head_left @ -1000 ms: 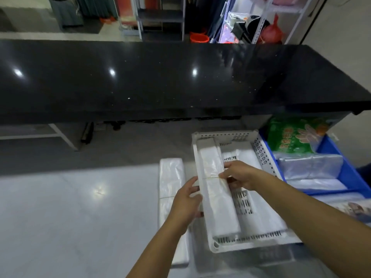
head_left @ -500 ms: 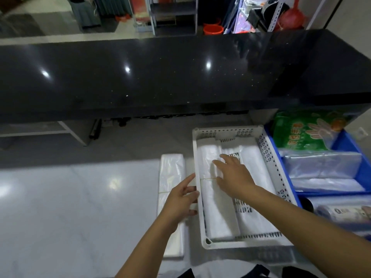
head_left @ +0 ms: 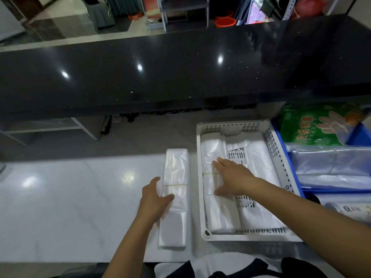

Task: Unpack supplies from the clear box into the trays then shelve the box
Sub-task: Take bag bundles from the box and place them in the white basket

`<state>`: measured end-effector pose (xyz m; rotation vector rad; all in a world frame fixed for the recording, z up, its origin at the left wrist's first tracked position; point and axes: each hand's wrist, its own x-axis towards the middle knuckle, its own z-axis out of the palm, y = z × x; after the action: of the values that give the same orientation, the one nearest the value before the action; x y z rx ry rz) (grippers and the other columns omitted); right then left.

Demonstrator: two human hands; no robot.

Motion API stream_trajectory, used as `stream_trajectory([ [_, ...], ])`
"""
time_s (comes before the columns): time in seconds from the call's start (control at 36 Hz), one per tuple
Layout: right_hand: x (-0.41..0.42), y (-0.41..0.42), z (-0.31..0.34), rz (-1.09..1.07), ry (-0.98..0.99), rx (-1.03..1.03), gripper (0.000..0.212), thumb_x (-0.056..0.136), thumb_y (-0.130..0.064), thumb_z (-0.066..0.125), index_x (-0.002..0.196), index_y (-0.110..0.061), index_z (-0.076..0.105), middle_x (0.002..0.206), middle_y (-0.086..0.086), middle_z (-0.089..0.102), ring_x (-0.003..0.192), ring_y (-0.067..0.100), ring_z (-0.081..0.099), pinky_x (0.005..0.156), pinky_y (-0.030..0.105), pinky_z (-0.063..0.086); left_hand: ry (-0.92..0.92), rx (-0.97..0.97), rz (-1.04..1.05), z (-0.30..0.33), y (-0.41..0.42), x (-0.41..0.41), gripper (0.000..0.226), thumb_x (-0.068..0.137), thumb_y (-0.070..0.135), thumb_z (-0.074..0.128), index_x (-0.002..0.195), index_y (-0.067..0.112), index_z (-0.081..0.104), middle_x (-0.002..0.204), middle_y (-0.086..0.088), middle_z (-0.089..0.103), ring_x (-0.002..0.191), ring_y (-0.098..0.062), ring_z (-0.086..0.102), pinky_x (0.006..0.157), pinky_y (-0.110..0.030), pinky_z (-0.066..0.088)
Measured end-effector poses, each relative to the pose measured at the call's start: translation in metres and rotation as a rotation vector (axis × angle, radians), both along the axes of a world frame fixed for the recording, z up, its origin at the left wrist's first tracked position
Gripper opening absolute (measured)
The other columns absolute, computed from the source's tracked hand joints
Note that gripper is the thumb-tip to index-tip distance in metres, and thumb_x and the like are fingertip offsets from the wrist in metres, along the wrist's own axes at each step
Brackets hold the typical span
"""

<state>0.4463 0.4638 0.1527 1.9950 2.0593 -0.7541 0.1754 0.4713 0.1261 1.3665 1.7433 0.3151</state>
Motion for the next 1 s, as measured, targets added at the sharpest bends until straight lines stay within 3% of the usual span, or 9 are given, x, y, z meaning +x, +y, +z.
stream_trajectory([
  [0.17,-0.002,-0.002,0.002,0.012,-0.037,-0.020,0.105,0.078,-0.057,0.069,0.156,-0.021,0.009,0.166,0.002,0.004,0.152,0.022,0.010,0.116,0.048,0.026,0.058,-0.095,-0.078,-0.008,-0.004,0.009,0.092,0.067,0.026,0.076,0.147,0.033,0.032,0.143,-0.005,0.039,0.123,-0.033,0.050,0.099,-0.051,0.050],
  [0.33,-0.002,-0.002,0.003,0.014,-0.027,-0.023,0.105,0.079,-0.055,0.069,0.156,-0.021,0.008,0.167,0.001,0.003,0.152,0.022,0.009,0.117,0.049,0.026,0.083,-0.141,-0.072,0.001,-0.005,0.020,0.096,0.070,0.019,0.074,0.146,0.039,0.018,0.122,-0.002,0.041,0.102,-0.030,0.056,0.084,-0.040,0.054],
  [0.47,0.003,-0.004,-0.001,-0.016,0.033,-0.013,0.104,0.078,-0.054,0.068,0.157,-0.024,0.007,0.167,-0.001,0.001,0.152,0.021,0.006,0.117,0.048,0.026,-0.105,-0.224,0.039,0.006,-0.003,0.014,0.074,0.072,0.007,0.075,0.137,0.024,0.044,0.103,0.003,0.064,0.091,-0.017,0.065,0.072,-0.029,0.054],
  [0.58,0.010,-0.018,-0.004,-0.072,0.157,0.060,0.094,0.079,-0.054,0.069,0.155,-0.029,0.019,0.166,-0.004,0.011,0.152,0.018,0.011,0.118,0.046,0.025,-0.232,-0.351,0.106,0.011,-0.001,0.002,0.060,0.079,-0.002,0.068,0.130,0.026,0.054,0.088,-0.008,0.071,0.071,-0.020,0.067,0.072,-0.037,0.059],
  [0.67,0.012,-0.032,-0.001,-0.193,0.373,0.179,0.071,0.087,-0.045,0.067,0.149,-0.032,0.036,0.162,-0.005,0.025,0.150,0.015,0.017,0.120,0.041,0.021,-0.328,-0.400,0.084,0.019,0.000,-0.006,0.061,0.081,-0.002,0.066,0.128,0.034,0.057,0.089,-0.010,0.071,0.075,-0.021,0.066,0.066,-0.034,0.057],
  [0.72,0.013,-0.043,0.006,-0.301,0.565,0.293,0.059,0.089,-0.040,0.067,0.143,-0.034,0.045,0.155,-0.012,0.035,0.146,0.009,0.026,0.118,0.033,0.025,-0.424,-0.424,0.083,0.025,-0.001,-0.012,0.062,0.082,-0.003,0.066,0.128,0.039,0.057,0.103,-0.017,0.073,0.085,-0.025,0.069,0.077,-0.042,0.059],
  [0.83,0.012,-0.060,0.033,-0.548,0.929,0.317,0.046,0.085,-0.042,0.071,0.128,-0.045,0.056,0.132,-0.028,0.053,0.120,-0.005,0.051,0.093,0.019,0.042,-0.699,-0.422,0.080,0.047,-0.006,-0.023,0.063,0.084,0.000,0.068,0.132,0.039,0.054,0.111,-0.018,0.071,0.089,-0.028,0.070,0.075,-0.041,0.058],
  [0.89,0.011,-0.066,0.045,-0.616,1.086,0.263,0.049,0.078,-0.049,0.073,0.125,-0.048,0.059,0.124,-0.028,0.060,0.107,-0.007,0.060,0.082,0.019,0.048,-0.806,-0.377,0.084,0.062,-0.009,-0.025,0.066,0.080,0.005,0.074,0.133,0.039,0.055,0.111,-0.017,0.071,0.090,-0.028,0.071,0.074,-0.038,0.057],
  [1.0,0.005,-0.069,0.060,-0.626,1.349,0.133,0.060,0.067,-0.050,0.077,0.125,-0.048,0.060,0.120,-0.014,0.069,0.105,0.008,0.068,0.084,0.032,0.058,-0.941,-0.281,0.003,0.095,-0.014,-0.005,0.068,0.079,0.008,0.076,0.133,0.042,0.055,0.119,-0.019,0.069,0.101,-0.031,0.070,0.078,-0.040,0.057],
])
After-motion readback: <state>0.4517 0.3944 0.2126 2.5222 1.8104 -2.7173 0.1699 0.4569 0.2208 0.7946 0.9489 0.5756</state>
